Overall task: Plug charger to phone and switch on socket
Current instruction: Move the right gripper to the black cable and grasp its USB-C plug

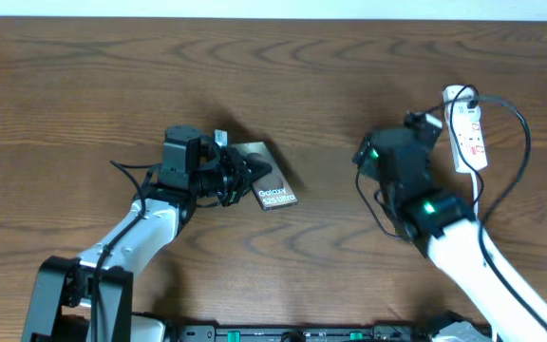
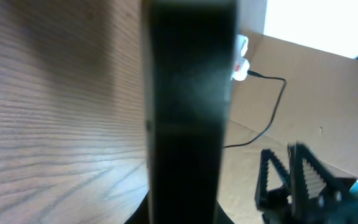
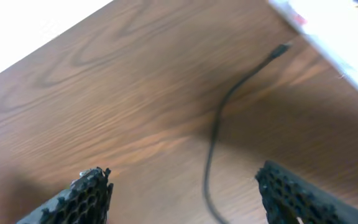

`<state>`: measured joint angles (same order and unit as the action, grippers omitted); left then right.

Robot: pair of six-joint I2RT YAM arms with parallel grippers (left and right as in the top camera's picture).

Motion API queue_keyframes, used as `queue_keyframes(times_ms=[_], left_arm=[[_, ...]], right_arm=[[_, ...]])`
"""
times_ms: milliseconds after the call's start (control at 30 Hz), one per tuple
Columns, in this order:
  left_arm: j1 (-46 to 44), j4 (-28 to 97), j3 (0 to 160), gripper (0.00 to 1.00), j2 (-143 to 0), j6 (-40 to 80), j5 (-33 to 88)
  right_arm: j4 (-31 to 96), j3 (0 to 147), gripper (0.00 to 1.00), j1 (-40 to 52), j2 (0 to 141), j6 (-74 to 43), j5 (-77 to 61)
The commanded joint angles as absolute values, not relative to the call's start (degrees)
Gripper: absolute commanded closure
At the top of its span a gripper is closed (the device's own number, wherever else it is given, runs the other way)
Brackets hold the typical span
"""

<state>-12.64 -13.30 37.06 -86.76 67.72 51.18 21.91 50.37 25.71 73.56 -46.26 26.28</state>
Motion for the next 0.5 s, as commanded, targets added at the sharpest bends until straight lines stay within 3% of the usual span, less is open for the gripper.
queue_keyframes(times_ms=[0,200,467], left_arm=[[-12.67,-14.31,37.93,0.93,-86.52,67.81,53.34],[-12.67,-14.28,37.93,0.92,-86.52,67.81,53.08],[-12.67,-14.26,37.93,0.93,-86.52,67.75,50.28]], right_arm=[[24.21,57.84,0.25,25.54,82.89,-49.32,38.26],[29.63,71.72,0.24,24.21,102.83,-55.35,44.84],[29.34,73.1,0.23,16.43,114.06,-65.21,41.01]])
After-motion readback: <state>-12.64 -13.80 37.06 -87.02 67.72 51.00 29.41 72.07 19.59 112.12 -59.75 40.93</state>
